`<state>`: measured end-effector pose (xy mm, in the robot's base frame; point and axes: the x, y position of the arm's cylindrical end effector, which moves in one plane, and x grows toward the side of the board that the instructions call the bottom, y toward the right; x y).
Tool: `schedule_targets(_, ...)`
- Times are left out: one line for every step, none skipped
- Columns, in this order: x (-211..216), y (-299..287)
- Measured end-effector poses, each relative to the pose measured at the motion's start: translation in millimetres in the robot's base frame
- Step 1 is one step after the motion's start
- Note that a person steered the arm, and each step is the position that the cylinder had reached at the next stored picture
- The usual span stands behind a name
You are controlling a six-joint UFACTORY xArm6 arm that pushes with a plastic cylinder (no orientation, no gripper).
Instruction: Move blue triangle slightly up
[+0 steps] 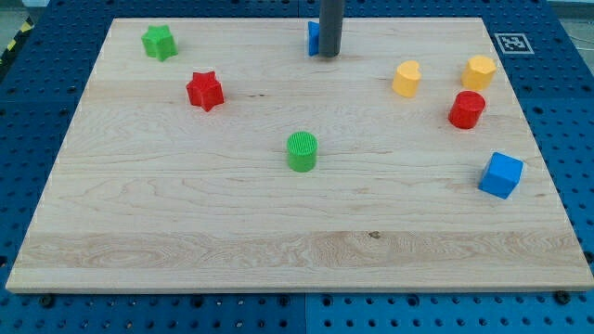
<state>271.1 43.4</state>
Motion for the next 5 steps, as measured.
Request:
schedule_targets(4,0)
schedule_targets(21,0)
schedule_targets(23,0)
schedule_targets(40,0)
schedule_targets(44,0)
